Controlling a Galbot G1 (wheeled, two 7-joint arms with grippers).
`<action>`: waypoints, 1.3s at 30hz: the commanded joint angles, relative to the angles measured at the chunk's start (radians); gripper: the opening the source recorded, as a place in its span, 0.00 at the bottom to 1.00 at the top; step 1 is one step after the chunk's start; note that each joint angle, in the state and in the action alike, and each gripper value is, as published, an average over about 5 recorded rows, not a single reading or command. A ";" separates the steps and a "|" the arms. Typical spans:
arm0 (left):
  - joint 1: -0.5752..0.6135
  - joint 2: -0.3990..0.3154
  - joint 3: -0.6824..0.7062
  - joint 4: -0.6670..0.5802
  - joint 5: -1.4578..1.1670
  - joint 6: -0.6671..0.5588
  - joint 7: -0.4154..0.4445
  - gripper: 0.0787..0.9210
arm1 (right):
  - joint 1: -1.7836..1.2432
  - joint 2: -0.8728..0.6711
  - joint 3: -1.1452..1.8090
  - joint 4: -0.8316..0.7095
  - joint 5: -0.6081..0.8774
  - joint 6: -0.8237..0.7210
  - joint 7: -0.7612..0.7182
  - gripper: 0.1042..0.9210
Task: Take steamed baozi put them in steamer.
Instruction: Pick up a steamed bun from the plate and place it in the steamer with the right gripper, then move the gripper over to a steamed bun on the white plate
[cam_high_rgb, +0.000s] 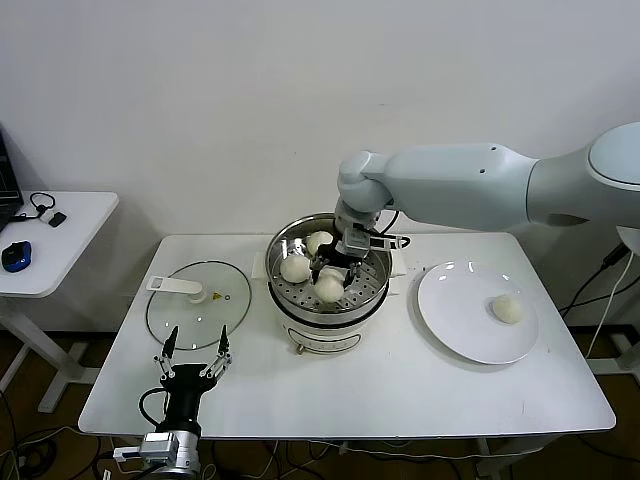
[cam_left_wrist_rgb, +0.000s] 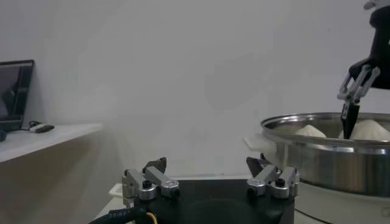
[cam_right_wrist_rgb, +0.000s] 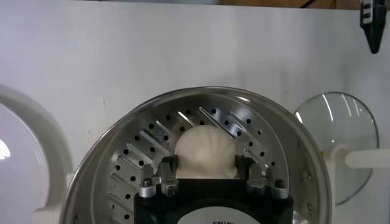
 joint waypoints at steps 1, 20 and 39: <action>0.000 -0.049 -0.003 -0.001 -0.007 0.001 0.001 0.88 | -0.042 0.039 0.000 -0.045 -0.024 0.027 -0.010 0.65; 0.005 -0.049 -0.002 -0.009 -0.009 0.005 -0.003 0.88 | 0.019 0.032 -0.031 -0.040 0.137 0.018 -0.065 0.87; 0.017 -0.049 0.011 -0.024 -0.006 0.009 0.002 0.88 | 0.282 -0.189 -0.313 -0.087 0.466 -0.506 -0.292 0.88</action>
